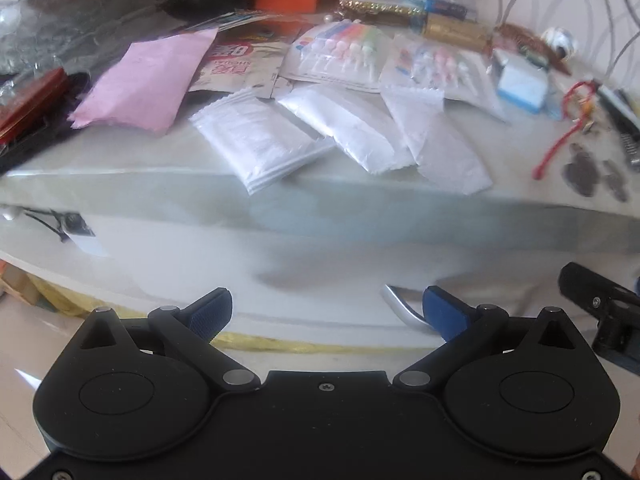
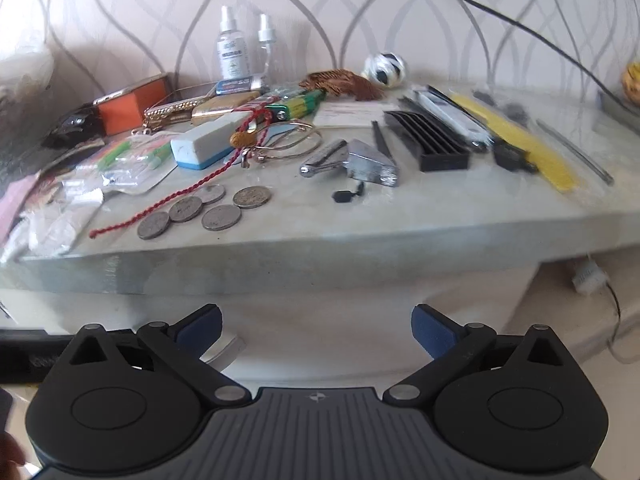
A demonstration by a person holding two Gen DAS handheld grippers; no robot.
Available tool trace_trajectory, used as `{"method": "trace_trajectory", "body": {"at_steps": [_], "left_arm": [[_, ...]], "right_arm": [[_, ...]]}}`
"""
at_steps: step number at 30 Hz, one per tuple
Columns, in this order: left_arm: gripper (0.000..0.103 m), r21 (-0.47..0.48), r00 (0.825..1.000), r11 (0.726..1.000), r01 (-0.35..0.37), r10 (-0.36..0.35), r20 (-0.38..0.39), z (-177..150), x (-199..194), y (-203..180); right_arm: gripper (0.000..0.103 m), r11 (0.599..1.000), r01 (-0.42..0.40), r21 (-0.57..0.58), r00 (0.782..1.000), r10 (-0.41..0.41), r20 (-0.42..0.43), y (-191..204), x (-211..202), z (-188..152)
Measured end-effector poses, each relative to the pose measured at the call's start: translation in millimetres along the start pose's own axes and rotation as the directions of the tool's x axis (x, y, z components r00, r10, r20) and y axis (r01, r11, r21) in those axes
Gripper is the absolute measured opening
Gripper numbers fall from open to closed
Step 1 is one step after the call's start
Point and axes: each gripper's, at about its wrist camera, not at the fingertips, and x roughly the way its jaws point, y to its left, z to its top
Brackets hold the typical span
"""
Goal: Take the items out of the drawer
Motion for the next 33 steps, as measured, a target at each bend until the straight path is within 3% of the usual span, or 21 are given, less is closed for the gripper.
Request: {"method": "trace_trajectory", "body": {"at_steps": [2,4,10,16,22,26,33], "left_arm": [[0.103,-0.002,0.999,1.0,0.019,-0.019,-0.042,-3,-6,3],[0.103,0.021,1.0,1.0,-0.002,0.003,-0.027,-9,-18,4],[0.103,0.097,0.993,0.994,-0.054,0.043,0.114,-17,-76,-2],[0.103,0.118,0.973,0.992,-0.045,0.017,0.23,-2,-126,-16],[0.103,0.143,0.968,0.986,-0.081,0.044,0.245,3,-151,-30],[0.103,0.125,0.966,0.991,-0.056,0.023,0.257,5,-166,-28],[0.103,0.111,0.956,0.993,-0.047,0.012,0.295,8,-191,-28]], "right_arm": [[0.103,1.0,-0.004,0.009,1.0,0.004,-0.02,1,-15,2],[0.103,1.0,-0.002,0.012,0.999,0.002,-0.032,2,-30,5],[0.103,0.997,0.046,-0.065,0.999,-0.046,0.001,20,-76,15],[0.103,0.999,-0.035,0.023,0.998,0.035,-0.042,11,-104,34],[0.103,0.996,-0.008,0.089,0.999,0.011,-0.042,1,-132,43],[0.103,0.993,-0.017,0.114,0.996,0.027,-0.083,-3,-141,47],[0.103,0.995,-0.037,0.097,0.998,0.043,-0.051,2,-161,54]]}}
